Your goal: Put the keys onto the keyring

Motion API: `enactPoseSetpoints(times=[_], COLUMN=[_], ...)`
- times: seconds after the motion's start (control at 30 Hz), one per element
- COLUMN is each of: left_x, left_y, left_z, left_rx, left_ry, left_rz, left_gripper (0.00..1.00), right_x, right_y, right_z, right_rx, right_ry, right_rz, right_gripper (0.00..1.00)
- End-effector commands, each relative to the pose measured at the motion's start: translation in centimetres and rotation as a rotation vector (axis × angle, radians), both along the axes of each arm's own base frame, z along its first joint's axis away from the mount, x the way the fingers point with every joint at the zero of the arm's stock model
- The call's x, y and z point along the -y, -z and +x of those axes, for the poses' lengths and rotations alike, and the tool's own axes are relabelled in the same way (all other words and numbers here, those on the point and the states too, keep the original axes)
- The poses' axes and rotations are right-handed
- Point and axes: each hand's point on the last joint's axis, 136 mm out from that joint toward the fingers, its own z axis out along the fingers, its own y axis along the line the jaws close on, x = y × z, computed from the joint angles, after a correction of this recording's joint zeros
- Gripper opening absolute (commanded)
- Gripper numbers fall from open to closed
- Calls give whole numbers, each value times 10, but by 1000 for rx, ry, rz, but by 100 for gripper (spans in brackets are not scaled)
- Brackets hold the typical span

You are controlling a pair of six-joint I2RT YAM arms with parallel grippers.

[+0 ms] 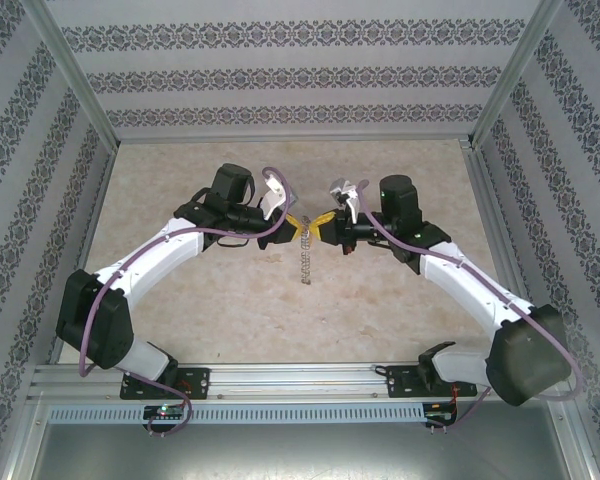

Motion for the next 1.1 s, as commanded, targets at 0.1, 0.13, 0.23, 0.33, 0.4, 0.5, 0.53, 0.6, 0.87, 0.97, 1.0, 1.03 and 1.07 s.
enactPoseSetpoints(times=[0.1, 0.13, 0.23, 0.33, 0.4, 0.5, 0.53, 0.6, 0.87, 0.97, 1.0, 1.03, 1.07], left_x=[9, 9, 10, 11, 11, 12, 13, 13, 13, 13, 12, 12, 12], left_y=[-19, -20, -22, -22, -23, -24, -24, -25, -33, -34, -35, -36, -36], left_z=[-9, -9, -10, -11, -11, -12, -12, -14, -17, -18, -19, -19, -19], left_rx=[38, 43, 46, 45, 45, 48, 48, 48, 71, 76, 79, 83, 88], left_ry=[67, 69, 74, 80, 81, 86, 88, 94, 103, 103, 103, 101, 102], left_rz=[-37, -39, -41, -41, -41, -43, -44, -47, -71, -75, -77, -80, -84], left_gripper=[0, 0, 0, 0, 0, 0, 0, 0, 0, 0, 0, 0, 0], right_x=[-8, -9, -10, -12, -13, -14, -14, -13, 4, 9, 10, 11, 12], right_y=[-3, -3, 0, 1, 2, 4, 5, 6, 16, 19, 19, 21, 22], right_z=[8, 9, 11, 13, 13, 14, 15, 17, 28, 30, 31, 31, 31], right_rx=[44, 42, 36, 34, 33, 28, 30, 30, 6, -1, -4, -9, -12], right_ry=[-7, -8, -6, -8, -9, -10, -5, 3, 65, 82, 85, 87, 88], right_rz=[-20, -20, -23, -24, -25, -29, -31, -36, -36, -35, -34, -33, -33], right_gripper=[0, 0, 0, 0, 0, 0, 0, 0, 0, 0, 0, 0, 0])
